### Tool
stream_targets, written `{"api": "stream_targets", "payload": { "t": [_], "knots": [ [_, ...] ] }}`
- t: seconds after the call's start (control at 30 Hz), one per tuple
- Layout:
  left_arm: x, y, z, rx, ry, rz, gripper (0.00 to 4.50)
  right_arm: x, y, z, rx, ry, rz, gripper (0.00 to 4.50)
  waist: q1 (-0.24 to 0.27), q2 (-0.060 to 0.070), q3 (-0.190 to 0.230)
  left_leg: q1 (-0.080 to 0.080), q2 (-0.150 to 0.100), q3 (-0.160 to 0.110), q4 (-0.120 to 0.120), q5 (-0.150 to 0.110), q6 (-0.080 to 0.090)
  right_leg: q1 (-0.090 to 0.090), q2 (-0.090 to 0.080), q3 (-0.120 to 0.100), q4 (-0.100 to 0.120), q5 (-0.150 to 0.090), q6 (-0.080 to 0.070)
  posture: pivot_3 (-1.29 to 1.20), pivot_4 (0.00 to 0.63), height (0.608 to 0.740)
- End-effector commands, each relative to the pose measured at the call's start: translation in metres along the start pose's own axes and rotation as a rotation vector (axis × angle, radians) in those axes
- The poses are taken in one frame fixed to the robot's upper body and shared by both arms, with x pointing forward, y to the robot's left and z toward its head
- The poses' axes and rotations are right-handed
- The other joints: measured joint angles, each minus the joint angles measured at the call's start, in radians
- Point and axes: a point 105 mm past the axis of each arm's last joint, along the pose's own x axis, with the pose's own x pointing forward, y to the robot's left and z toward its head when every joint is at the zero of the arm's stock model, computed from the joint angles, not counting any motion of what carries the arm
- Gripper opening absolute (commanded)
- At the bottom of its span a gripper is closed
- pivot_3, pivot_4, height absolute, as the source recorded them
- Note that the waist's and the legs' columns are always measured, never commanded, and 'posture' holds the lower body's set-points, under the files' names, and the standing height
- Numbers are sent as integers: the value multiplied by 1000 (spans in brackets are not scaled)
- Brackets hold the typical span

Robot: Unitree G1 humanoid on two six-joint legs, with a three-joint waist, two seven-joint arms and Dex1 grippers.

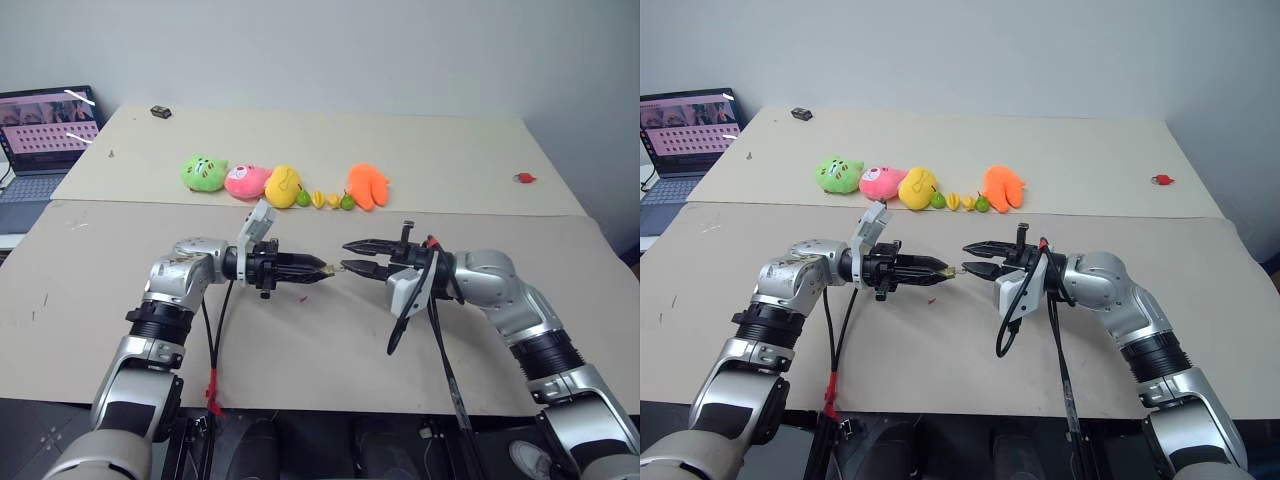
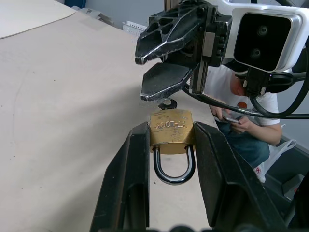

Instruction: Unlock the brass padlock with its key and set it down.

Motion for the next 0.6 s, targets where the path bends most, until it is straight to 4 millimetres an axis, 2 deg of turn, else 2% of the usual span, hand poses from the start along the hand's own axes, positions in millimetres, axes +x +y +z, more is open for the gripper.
{"api": "stream_targets", "payload": {
  "t": [0.03,0.17,0.27,0.6],
  "knots": [
    [1,-1,18,45,-37,-7,823,-2,-13,10,-29,-46,-37,1683,0,0,0,0,0,0,0,0,0,0,0,0,0,0,0,0,150,722],
    [1,-2,21,34,-55,-4,823,-4,2,13,-23,-64,2,1683,0,0,0,0,0,0,0,0,0,0,0,0,0,0,0,0,150,722],
    [2,-2,23,27,-64,-2,823,-5,5,7,-15,-44,5,1683,0,0,0,0,0,0,0,0,0,0,0,0,0,0,0,0,150,722],
    [0,-3,20,27,-54,3,823,-3,-6,6,-46,-45,-20,1683,0,0,0,0,0,0,0,0,0,0,0,0,0,0,0,0,150,722]
  ]
}}
